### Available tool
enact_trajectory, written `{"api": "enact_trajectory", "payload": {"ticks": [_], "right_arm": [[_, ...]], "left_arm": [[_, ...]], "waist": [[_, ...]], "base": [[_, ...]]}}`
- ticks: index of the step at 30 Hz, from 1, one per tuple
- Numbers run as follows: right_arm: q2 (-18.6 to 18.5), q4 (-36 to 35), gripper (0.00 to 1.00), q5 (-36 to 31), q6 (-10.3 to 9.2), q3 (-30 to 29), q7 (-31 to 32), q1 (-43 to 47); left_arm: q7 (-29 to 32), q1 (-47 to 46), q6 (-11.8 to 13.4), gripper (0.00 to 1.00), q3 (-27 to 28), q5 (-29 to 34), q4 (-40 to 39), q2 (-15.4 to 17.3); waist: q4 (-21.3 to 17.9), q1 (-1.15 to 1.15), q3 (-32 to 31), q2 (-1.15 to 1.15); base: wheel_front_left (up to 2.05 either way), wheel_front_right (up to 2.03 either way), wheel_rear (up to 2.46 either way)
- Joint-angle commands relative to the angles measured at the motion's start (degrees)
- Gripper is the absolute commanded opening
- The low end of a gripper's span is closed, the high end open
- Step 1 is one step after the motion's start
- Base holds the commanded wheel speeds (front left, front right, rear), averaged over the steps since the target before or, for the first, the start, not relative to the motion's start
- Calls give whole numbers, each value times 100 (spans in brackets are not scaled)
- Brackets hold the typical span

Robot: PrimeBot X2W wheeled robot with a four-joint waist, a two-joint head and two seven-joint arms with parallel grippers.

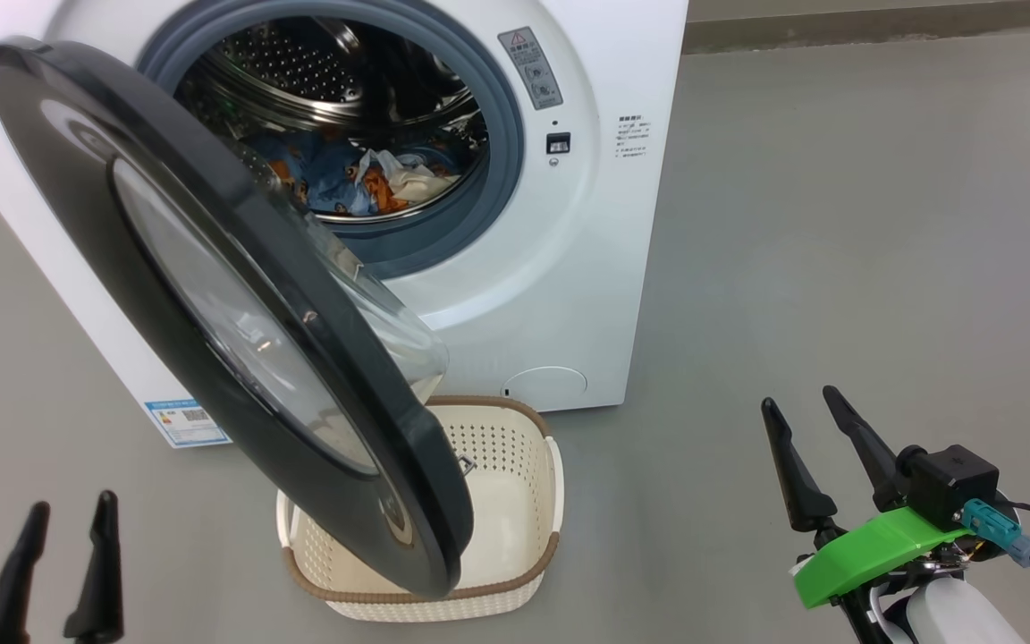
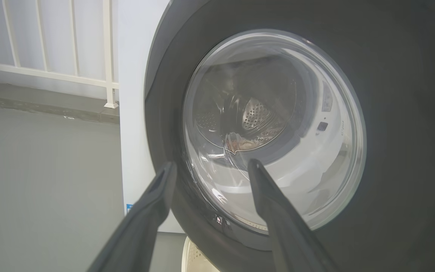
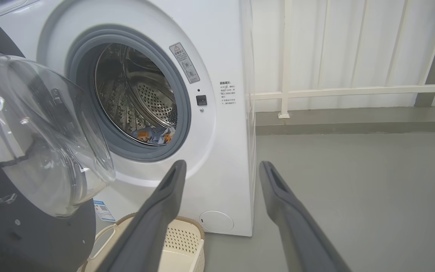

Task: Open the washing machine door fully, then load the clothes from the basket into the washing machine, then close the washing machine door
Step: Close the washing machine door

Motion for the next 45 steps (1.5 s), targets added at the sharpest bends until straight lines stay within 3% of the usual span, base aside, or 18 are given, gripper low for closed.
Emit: {"api": "enact_trajectory", "payload": {"ticks": [1, 15, 39, 40, 41, 43, 45], "right_arm": [[-56, -130, 100, -7, 25, 109, -70, -71], [-27, -133, 100, -23, 25, 107, -70, -72], [-47, -120, 100, 2, 25, 143, -70, -58], [-45, -125, 95, 2, 25, 145, -70, -57], [-42, -132, 68, 3, 25, 155, -70, -59], [-41, -165, 4, 5, 25, 183, -70, -74], [-45, -190, 0, 25, 25, 221, -70, -86]], "left_arm": [[-60, -183, 2, 100, 245, 92, -50, 105], [-87, -162, -22, 100, 546, 650, 29, -327], [-88, -132, -29, 100, 471, 681, 71, -379], [-88, -132, -29, 100, 465, 680, 71, -378], [-88, -134, -29, 100, 456, 678, 72, -376], [-88, -140, -29, 100, 450, 673, 76, -371], [-88, -148, -29, 100, 431, 661, 80, -358]], "waist": [[3, 0, 1, 0], [31, 0, 39, 0], [124, 0, 0, 0], [134, 0, 2, 0], [148, 0, 4, 0], [183, 0, 6, 0], [240, 0, 5, 0]], "base": [[0, 0, 0], [0, 0, 0], [0, 0, 0], [0, 0, 0], [0, 0, 0], [0, 0, 0], [0, 0, 0]]}}
